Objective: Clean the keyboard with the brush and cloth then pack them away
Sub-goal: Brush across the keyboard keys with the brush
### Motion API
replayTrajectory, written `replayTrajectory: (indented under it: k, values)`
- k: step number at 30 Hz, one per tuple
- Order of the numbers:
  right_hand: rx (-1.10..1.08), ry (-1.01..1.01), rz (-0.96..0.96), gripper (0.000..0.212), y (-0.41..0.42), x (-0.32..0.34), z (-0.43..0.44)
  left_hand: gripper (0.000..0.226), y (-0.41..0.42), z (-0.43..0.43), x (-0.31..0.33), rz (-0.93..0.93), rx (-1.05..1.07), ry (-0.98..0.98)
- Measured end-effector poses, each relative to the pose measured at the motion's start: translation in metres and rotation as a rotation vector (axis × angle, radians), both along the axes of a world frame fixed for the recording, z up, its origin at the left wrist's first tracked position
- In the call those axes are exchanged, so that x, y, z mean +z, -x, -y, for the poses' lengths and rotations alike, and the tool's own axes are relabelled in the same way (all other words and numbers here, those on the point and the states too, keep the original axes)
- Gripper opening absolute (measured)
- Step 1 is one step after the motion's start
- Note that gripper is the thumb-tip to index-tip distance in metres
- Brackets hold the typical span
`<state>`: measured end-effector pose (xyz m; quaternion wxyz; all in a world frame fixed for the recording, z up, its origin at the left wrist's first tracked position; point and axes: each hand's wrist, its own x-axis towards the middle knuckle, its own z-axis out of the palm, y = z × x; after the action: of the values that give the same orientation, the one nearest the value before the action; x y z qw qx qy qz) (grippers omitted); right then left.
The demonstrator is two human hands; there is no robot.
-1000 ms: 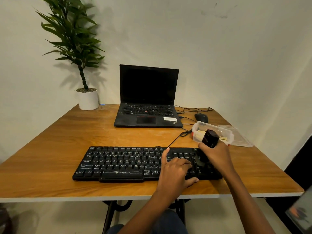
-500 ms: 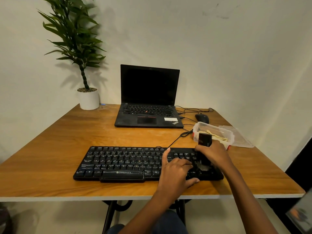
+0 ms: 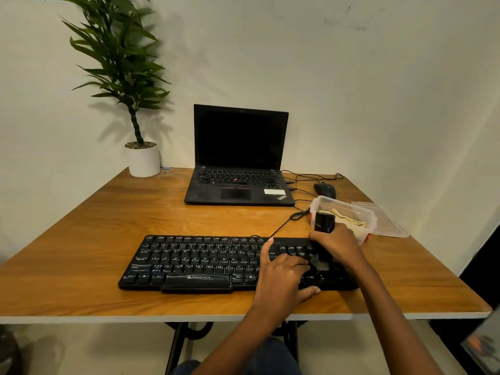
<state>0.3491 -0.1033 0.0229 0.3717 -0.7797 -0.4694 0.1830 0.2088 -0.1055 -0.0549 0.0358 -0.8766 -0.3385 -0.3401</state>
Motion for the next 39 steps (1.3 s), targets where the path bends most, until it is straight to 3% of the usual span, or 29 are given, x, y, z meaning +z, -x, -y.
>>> replayTrajectory:
  k: [5,9,12,16,21,25,29,32,36,39]
  values:
    - [-0.025,-0.14,0.028,0.017,0.004,-0.001,-0.003,0.041,-0.001,-0.001,0.001,-0.002,0.001,-0.007]
    - [-0.003,-0.009,-0.024,0.02,-0.001,0.001,-0.002,0.042,-0.001,0.0,0.0,-0.004,-0.002,-0.013]
    - [-0.06,-0.157,0.019,0.017,0.001,-0.003,-0.005,0.041,0.0,0.0,0.001,-0.001,0.0,-0.014]
    - [-0.006,0.012,-0.017,0.02,-0.004,0.0,-0.003,0.041,0.0,0.0,0.001,0.005,-0.003,-0.005]
    - [-0.022,-0.236,0.008,0.018,0.002,0.004,-0.009,0.041,-0.001,0.0,0.001,0.005,-0.003,-0.006]
    - [0.046,-0.022,0.026,0.017,-0.001,0.003,-0.013,0.041,0.0,0.0,0.0,0.009,-0.004,-0.01]
    - [-0.006,-0.197,0.023,0.019,-0.003,0.001,-0.019,0.04,-0.001,-0.001,0.0,0.009,-0.008,-0.006]
    - [0.02,-0.063,-0.001,0.015,-0.005,0.001,-0.02,0.041,-0.001,-0.002,-0.001,0.015,-0.007,-0.001]
    - [0.002,-0.191,0.026,0.014,-0.004,0.001,-0.022,0.041,-0.001,-0.001,-0.002,0.014,-0.011,-0.005]
    - [0.06,-0.063,0.003,0.018,-0.001,-0.004,-0.023,0.041,-0.001,-0.001,-0.001,0.01,-0.004,-0.009]
